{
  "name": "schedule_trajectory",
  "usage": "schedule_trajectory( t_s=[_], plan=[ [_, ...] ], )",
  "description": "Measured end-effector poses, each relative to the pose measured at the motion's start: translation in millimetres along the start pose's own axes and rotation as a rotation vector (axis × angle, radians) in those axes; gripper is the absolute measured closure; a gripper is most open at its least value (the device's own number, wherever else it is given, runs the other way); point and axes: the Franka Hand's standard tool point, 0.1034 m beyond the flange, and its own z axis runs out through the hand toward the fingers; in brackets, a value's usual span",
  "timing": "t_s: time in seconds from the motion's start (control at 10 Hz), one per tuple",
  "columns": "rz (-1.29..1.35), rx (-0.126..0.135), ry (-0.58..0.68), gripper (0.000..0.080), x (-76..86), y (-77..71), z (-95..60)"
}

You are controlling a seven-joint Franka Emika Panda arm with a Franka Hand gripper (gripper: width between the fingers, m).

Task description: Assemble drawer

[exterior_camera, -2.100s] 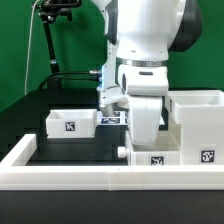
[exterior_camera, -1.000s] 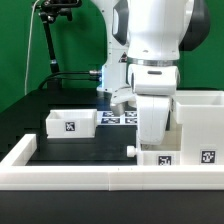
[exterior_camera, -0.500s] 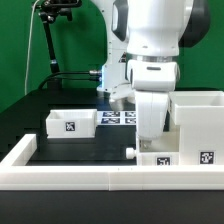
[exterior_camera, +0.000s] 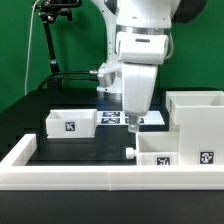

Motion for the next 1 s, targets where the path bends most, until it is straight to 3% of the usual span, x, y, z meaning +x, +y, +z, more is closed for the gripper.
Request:
schedule_trajectory(
  t_s=[0.2,0.5,0.6,1.0],
  plan=[
    [-0.057,0.015,0.002,0.0150,-24.2,-0.3,11.7],
    [-0.049,0.019,0.004,0.0150,-28.3,-0.5,13.9],
    [-0.072,0.024,0.043,0.0150,-36.4,-1.0,16.4],
    [-0.060,0.062,0.192,0.0150,-52.5,-1.8,37.9]
  ],
)
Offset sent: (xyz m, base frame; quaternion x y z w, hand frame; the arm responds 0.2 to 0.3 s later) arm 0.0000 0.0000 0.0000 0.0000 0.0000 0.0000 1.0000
